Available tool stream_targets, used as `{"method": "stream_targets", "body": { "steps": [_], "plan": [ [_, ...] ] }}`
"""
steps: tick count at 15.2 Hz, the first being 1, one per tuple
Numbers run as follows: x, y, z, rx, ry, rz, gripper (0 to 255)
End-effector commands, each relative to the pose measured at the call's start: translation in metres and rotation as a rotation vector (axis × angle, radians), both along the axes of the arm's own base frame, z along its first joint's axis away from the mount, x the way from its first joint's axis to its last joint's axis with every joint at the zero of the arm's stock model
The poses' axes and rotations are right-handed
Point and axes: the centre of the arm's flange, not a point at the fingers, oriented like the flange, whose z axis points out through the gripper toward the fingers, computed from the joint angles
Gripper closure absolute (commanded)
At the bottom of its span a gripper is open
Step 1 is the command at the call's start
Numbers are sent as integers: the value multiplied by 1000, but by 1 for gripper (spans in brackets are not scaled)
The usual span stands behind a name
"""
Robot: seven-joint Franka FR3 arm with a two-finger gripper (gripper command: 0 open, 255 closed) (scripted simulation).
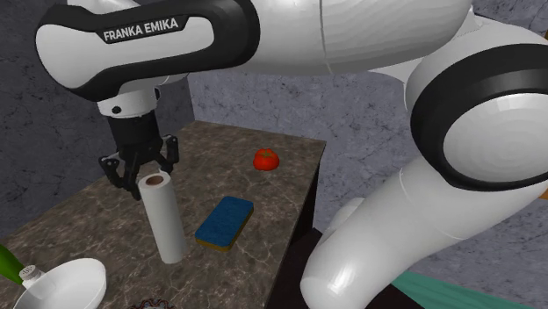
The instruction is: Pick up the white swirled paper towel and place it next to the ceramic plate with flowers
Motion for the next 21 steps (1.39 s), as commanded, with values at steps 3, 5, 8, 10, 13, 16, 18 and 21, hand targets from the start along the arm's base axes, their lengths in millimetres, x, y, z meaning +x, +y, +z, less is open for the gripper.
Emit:
{"method": "stream_targets", "body": {
  "steps": [3,5,8,10,13,16,18,21],
  "plan": [
    [1,0,-21,0,0,0,255],
    [1,0,-32,0,0,0,255],
    [1,0,-48,0,0,0,255],
    [1,0,-58,0,0,0,255],
    [1,0,-74,0,0,0,255],
    [1,0,-90,0,0,0,255],
    [1,0,-100,0,0,0,255],
    [1,0,-116,0,0,0,255]
  ]
}}
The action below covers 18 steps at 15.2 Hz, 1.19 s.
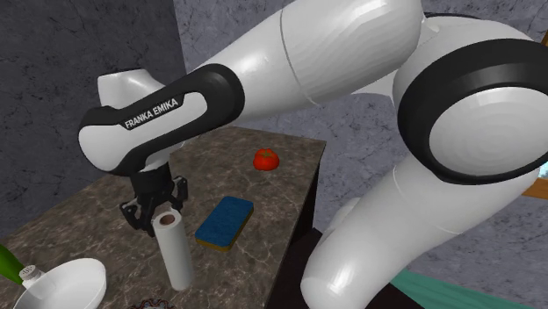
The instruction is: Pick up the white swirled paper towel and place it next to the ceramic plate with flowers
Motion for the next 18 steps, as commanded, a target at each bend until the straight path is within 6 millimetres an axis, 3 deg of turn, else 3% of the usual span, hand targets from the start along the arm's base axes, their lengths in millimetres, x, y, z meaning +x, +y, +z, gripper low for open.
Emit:
{"method": "stream_targets", "body": {
  "steps": [1,5,12,13,18],
  "plan": [
    [0,0,-11,0,-1,0,255],
    [0,0,-31,0,-1,0,255],
    [0,0,-31,0,-1,0,255],
    [0,0,-31,0,-1,0,0],
    [0,0,-31,0,-1,0,0]
  ]
}}
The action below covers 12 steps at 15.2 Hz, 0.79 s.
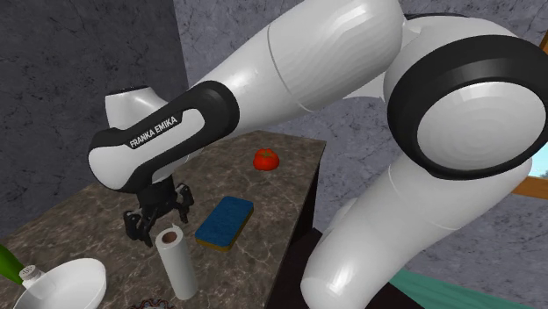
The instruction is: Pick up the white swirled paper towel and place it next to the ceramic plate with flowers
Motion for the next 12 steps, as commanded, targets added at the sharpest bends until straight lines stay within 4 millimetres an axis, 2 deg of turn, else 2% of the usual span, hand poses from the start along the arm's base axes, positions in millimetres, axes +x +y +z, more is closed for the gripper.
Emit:
{"method": "stream_targets", "body": {
  "steps": [1,4,12],
  "plan": [
    [1,-1,13,0,0,0,0],
    [2,-2,50,0,0,0,0],
    [2,-2,50,0,0,0,0]
  ]
}}
